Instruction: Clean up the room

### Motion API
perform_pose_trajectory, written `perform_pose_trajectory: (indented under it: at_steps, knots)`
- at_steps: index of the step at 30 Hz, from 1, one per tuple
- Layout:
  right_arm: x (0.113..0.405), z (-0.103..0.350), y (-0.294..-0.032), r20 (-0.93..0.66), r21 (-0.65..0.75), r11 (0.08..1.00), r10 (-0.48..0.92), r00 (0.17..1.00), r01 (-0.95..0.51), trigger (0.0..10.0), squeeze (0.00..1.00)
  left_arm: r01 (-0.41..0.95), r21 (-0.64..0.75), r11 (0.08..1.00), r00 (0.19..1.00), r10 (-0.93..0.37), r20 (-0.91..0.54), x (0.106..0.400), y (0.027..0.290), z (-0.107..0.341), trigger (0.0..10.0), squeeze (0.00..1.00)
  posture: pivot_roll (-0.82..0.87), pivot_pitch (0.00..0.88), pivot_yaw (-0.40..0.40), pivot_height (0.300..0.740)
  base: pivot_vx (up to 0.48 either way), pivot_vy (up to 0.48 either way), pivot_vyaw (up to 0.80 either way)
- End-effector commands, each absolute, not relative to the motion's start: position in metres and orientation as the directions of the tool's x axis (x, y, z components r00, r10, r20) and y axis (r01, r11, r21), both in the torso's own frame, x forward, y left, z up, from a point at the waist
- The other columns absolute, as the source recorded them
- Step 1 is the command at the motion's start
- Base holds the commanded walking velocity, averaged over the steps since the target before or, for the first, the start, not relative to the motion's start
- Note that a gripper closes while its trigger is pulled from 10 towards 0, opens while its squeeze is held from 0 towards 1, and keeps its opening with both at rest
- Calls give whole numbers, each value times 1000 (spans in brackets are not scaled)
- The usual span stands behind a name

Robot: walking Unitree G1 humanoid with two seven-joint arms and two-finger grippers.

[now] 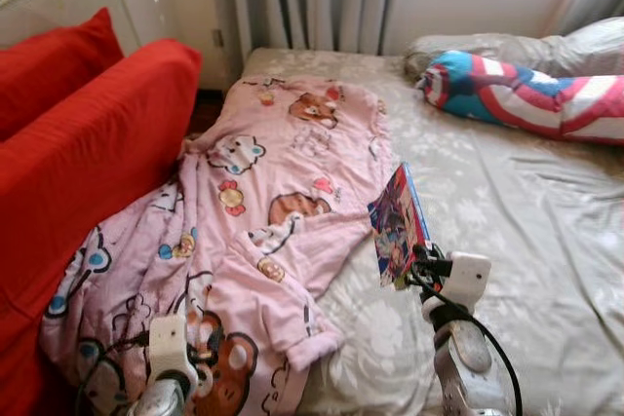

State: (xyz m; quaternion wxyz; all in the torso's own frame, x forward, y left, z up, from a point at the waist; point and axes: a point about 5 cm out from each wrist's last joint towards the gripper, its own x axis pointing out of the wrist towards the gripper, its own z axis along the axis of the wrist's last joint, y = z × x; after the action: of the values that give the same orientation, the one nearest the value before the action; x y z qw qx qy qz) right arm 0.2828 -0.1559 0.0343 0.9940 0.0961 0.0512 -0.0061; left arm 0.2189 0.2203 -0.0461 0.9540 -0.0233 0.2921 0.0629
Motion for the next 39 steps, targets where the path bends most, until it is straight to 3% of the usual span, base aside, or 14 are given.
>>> perform_pose_trajectory:
  at_steps: [1, 10, 14, 18, 39]
  knots:
    - [287, 41, -154, -75, 190, 982, 1, 997, 14, 10000, 0, -101, 35, 994, 781, 101, -617, 210, 219, -55, 10000, 0, 33, 18, -55, 740, 0, 0, 0]
    - [291, 44, -154, -75, 172, 985, -13, 997, 26, 10000, 0, -5, 69, 998, 691, 53, -721, 193, 212, -71, 10000, 0, 22, 43, -54, 740, 0, 0, 0]
    - [292, 45, -153, -74, 174, 984, -11, 997, 24, 10000, 0, -159, 56, 986, 673, 150, -725, 188, 222, -72, 10000, 0, 25, 51, -52, 740, 0, 0, 0]
    - [293, 45, -152, -74, 173, 985, -9, 997, 21, 10000, 0, -208, 52, 977, 656, 179, -733, 185, 223, -74, 10000, 0, 24, 56, -51, 740, 0, 0, 0]
    - [287, 27, -158, -169, 170, 983, -37, 985, 66, 10000, 0, -199, 53, 979, 606, 165, -778, 171, 221, -82, 10000, 0, 24, 58, -49, 740, 0, 0, 0]
